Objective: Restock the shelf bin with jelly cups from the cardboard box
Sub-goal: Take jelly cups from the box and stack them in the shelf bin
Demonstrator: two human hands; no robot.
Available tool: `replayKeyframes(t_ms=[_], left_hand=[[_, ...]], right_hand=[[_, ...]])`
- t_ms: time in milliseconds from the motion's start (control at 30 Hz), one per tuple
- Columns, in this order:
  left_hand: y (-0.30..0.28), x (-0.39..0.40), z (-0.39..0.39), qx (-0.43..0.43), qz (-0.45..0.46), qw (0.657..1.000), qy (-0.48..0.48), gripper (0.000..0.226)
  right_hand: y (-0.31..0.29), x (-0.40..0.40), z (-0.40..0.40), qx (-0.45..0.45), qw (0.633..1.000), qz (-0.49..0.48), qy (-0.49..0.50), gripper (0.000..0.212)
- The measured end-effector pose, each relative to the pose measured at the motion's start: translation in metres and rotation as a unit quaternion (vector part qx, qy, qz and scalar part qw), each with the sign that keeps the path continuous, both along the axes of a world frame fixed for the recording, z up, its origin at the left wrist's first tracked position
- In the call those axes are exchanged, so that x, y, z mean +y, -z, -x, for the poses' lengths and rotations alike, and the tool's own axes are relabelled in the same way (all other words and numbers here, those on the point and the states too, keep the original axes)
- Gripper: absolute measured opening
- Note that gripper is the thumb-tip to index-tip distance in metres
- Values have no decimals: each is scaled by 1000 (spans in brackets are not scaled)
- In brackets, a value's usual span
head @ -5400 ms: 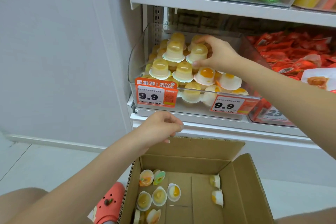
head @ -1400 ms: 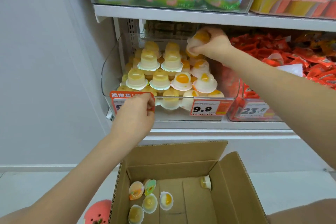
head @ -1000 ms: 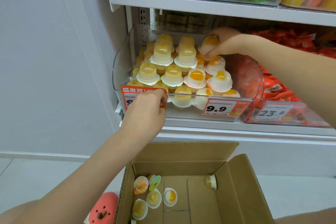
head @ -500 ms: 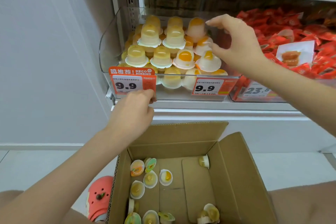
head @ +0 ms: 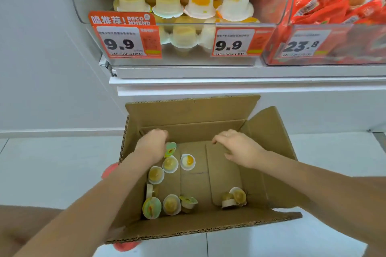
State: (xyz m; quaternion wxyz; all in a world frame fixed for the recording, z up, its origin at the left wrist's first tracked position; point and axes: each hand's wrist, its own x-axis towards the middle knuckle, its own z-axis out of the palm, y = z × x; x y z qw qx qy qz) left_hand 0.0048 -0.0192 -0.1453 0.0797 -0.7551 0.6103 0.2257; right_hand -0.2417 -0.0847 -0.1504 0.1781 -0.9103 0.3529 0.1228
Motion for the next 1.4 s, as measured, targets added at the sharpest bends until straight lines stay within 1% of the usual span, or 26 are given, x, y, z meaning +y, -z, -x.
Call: replayKeyframes(t_ms=[67, 133, 200, 267, 333, 433, 500, 600, 667, 733, 800, 867, 967, 1067, 1167, 1267, 1333, 1367, 1400], left_hand=[[33, -4, 1, -41, -44, 998, 6, 30], [64, -5, 0, -71, -83, 994, 11, 35], [93, -6, -5, -87, -98, 991, -3, 40], [117, -7, -13, -99, -102, 990, -24, 45], [136, -8, -20, -114, -106, 988, -17, 50], [158, -10, -23, -147, -90, 985, 12, 46], [170, -14, -22, -167, -79, 983, 16, 38], [181, -18, -26, -182, 8, 983, 36, 17], [188, -18, -29, -200, 36, 978, 49, 19], [191, -14, -29, -209, 32, 976, 50, 17], [194, -12, -27, -209, 19, 976, 51, 31], [195, -14, -29, -209, 30, 975, 67, 42], [191, -17, -28, -212, 0, 974, 81, 41], [186, -14, -29, -213, 16, 972, 96, 35], [168, -13, -27, -172, -48, 979, 98, 39], [127, -16, -23, -133, -53, 989, 46, 47], [95, -21, -20, -92, -44, 995, -1, 47], [78, -24, -18, -47, -39, 997, -42, 47], [57, -26, -16, 29, -37, 994, -101, 48]], right_hand=[[31, -1, 5, 40, 997, -53, 42, 55], [57, -3, 9, 53, 987, -107, 104, 55], [80, -5, 8, 57, 977, -145, 146, 53], [102, -6, 0, 52, 972, -169, 157, 50], [123, -5, -16, 46, 969, -187, 154, 52], [151, 2, -51, 28, 966, -217, 141, 66], [167, 6, -75, 10, 968, -214, 133, 68], [186, 9, -100, 13, 972, -194, 133, 60], [195, 11, -108, 23, 974, -175, 141, 54], [199, 11, -110, 22, 976, -160, 145, 50], [198, 10, -108, 11, 974, -167, 150, 48], [197, 9, -103, -8, 968, -185, 166, 46], [192, 8, -91, -34, 952, -224, 206, 49], [181, 7, -75, -55, 938, -244, 239, 49], [162, 5, -59, -89, 921, -250, 285, 45], [133, 5, -49, -138, 887, -273, 344, 39], [108, 7, -47, -175, 848, -317, 386, 35], [92, 7, -47, -192, 825, -345, 403, 34], [74, 8, -48, -208, 806, -370, 413, 34]])
